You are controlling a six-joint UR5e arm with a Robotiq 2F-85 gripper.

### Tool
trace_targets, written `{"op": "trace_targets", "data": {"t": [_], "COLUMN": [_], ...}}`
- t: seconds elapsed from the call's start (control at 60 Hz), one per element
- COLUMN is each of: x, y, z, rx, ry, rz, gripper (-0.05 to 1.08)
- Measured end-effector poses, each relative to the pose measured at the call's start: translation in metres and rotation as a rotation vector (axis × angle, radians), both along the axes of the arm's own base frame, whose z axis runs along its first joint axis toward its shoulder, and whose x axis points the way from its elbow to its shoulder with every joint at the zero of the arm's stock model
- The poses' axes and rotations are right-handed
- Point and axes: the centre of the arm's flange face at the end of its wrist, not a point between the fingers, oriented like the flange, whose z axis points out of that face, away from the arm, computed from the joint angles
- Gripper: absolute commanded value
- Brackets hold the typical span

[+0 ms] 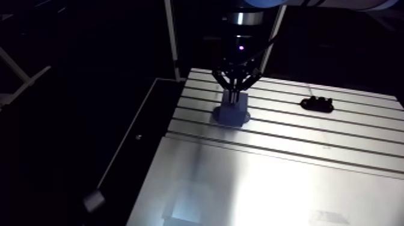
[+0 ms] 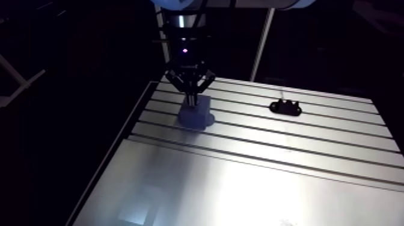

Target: Pick up the M10 bolt and insert it into the hex recess until seated.

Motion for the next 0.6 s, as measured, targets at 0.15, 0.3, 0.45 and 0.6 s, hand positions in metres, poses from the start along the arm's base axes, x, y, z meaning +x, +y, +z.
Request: {"op": "trace_targets", "data": {"t": [0.15, 0.3, 0.45, 0.6], "x": [0.0, 0.0001, 0.0003, 0.0007], "y": [0.0, 0.0, 0.0001, 0.0002], "z": [-0.0001, -0.0002, -0.001, -0.0017], "rx": [0.0, 0.0, 0.001, 0.001], "ry": [0.0, 0.0, -0.002, -0.003], "rz": [0.0, 0.0, 0.0, 0.0], "gripper": [1.07, 1.07, 1.07, 1.07]}}
